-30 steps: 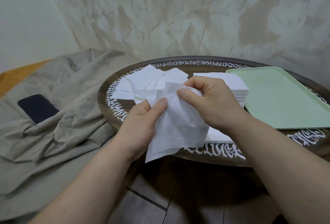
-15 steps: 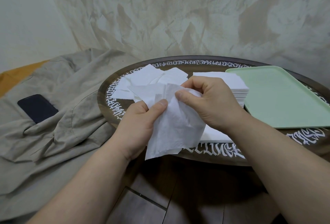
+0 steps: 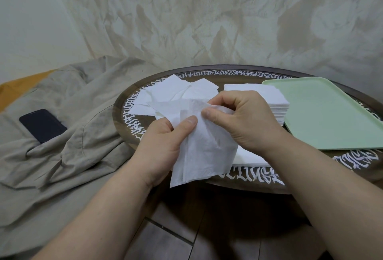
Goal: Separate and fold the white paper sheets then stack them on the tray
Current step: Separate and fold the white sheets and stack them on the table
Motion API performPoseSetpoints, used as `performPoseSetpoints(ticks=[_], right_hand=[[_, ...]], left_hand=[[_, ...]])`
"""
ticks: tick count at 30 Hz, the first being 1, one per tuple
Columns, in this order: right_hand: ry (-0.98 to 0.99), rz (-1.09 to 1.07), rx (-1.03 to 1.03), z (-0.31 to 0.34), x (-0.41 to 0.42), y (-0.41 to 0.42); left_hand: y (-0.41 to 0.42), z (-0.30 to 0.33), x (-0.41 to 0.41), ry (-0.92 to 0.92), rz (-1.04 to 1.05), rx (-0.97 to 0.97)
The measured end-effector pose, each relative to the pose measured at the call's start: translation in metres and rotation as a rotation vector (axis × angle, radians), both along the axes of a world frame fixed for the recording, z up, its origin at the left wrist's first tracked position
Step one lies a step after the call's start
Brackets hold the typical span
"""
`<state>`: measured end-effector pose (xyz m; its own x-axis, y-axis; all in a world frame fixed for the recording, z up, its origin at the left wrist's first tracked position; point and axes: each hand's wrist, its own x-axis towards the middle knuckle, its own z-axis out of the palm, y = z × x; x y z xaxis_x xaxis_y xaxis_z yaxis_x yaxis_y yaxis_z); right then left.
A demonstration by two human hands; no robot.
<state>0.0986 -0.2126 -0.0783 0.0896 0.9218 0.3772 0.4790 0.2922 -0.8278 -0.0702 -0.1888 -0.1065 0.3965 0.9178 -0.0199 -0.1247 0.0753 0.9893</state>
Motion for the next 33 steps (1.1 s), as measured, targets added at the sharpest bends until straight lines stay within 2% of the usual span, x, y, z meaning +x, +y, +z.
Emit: performPoseSetpoints(ticks=[10, 16, 20, 23, 29, 33], right_hand=[[-0.02, -0.034, 0.017, -0.0003, -0.0033, -0.0001], [-0.279, -0.071, 0.15, -0.0011, -0.0049, 0.0024], [-0.358, -0.122, 0.25, -0.0039, -0.0067, 0.0038], [-0.338, -0.142, 0.279, -0.0022, -0.0059, 0.0028], [-0.29, -0.105, 0.202, -0.0012, -0.0014, 0.0025], [-0.226, -0.111, 0.197, -0.0016, 0.0024, 0.0033]], left_hand=[[-0.0006, -0.0007, 0.0014, 0.049, 0.033, 0.062], [-0.003, 0.0027, -0.0004, 0.138, 0.035, 0.163], [-0.004, 0.0043, -0.0007, 0.144, 0.053, 0.161], [-0.0028, 0.0057, -0.0001, 0.12, 0.072, 0.154], [0.0006, 0.0037, -0.002, 0.067, 0.076, 0.103], [0.0009, 0.0071, -0.0017, -0.053, 0.124, 0.01]])
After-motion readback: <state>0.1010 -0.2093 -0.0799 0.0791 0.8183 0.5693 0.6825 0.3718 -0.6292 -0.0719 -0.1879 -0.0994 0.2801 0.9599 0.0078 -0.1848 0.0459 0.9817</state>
